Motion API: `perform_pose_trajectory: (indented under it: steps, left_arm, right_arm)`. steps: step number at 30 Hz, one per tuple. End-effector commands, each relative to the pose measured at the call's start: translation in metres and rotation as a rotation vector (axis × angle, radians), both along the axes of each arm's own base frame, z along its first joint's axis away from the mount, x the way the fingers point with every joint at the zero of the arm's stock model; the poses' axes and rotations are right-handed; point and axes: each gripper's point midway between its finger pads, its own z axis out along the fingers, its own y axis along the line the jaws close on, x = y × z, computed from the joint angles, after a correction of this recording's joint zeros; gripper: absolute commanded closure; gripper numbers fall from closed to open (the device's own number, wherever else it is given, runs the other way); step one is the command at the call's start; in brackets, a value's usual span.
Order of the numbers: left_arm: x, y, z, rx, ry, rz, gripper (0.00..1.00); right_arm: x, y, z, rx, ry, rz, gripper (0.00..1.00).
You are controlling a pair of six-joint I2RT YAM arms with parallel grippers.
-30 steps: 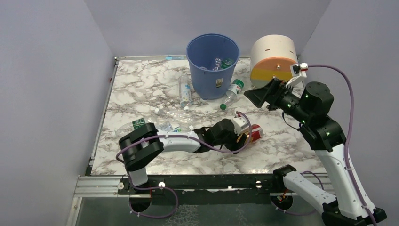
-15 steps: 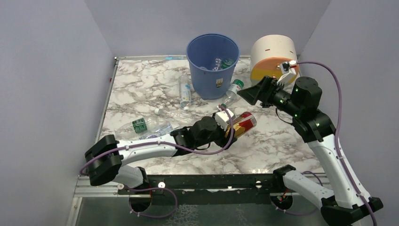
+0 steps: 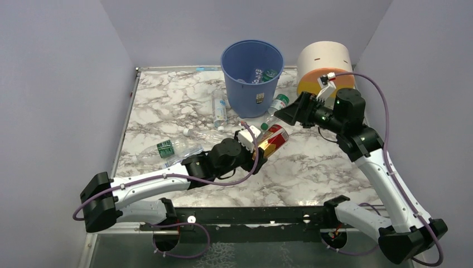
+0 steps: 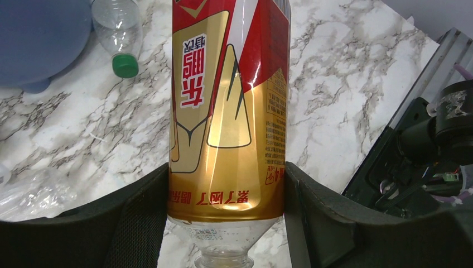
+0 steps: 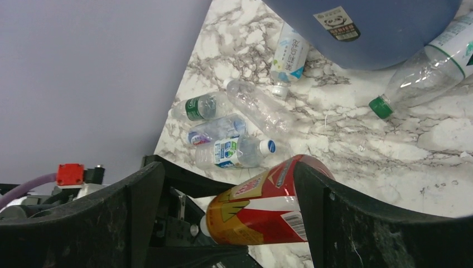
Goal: Put the plastic bottles in the bin
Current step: Pick up the plastic bottle at the center of the board.
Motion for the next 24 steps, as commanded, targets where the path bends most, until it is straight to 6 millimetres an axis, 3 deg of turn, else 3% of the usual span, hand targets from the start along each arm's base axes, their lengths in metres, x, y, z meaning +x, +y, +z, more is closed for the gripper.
perform_pose_trajectory:
  steps: [1, 14, 24]
  left_arm:
    - [0.004, 0.021, 0.004, 0.005, -0.026, 0.053, 0.65]
    - [-0.002, 0.048, 0.018, -0.01, -0.04, 0.095, 0.65]
    - [0.003, 0.056, 0.008, 0.038, -0.052, 0.128, 0.65]
  right_arm:
    - [-0.001, 0.013, -0.016, 0.023, 0.039, 0.071, 0.11]
    - [0.006, 0.022, -0.057, 0.005, 0.139, 0.104, 0.11]
    - [0.006, 0.037, -0.082, 0.052, 0.23, 0.181, 0.08]
